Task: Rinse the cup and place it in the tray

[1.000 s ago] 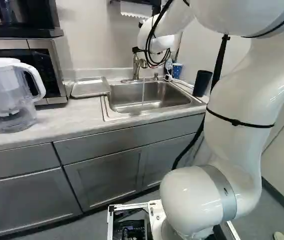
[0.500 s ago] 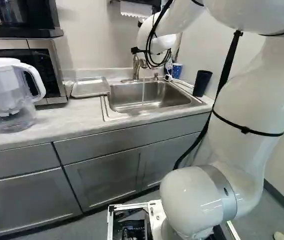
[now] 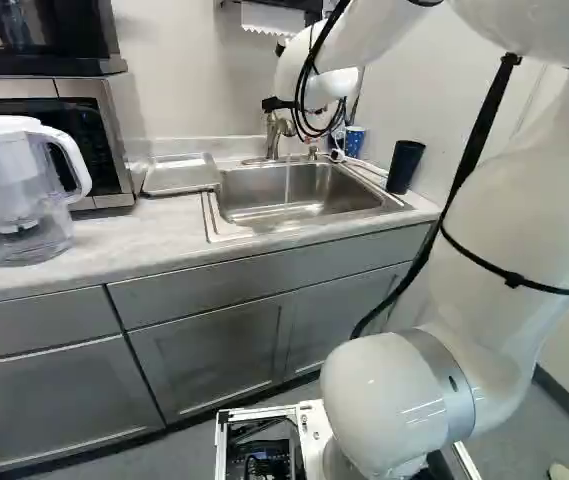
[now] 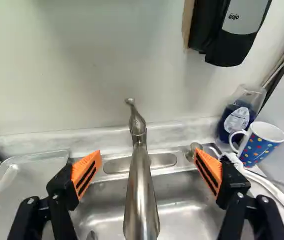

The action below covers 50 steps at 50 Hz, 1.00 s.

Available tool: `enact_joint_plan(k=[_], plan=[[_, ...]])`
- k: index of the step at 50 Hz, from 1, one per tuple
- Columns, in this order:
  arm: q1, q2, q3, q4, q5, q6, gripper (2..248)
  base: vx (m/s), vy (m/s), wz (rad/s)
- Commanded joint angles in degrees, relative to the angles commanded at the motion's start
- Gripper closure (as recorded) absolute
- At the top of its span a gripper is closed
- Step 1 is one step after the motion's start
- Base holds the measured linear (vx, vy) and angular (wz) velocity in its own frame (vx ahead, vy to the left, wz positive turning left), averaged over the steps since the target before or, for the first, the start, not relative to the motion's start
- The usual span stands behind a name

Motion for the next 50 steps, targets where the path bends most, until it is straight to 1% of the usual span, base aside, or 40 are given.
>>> enact_joint_plan(k=[40,50], plan=[[0.6,7.5,7.3,0.0,-7.5,0.0,3,0.0,0.0,0.0],[0.6,8.4,8.1,0.0,-9.6,0.0,3,0.0,0.0,0.0]])
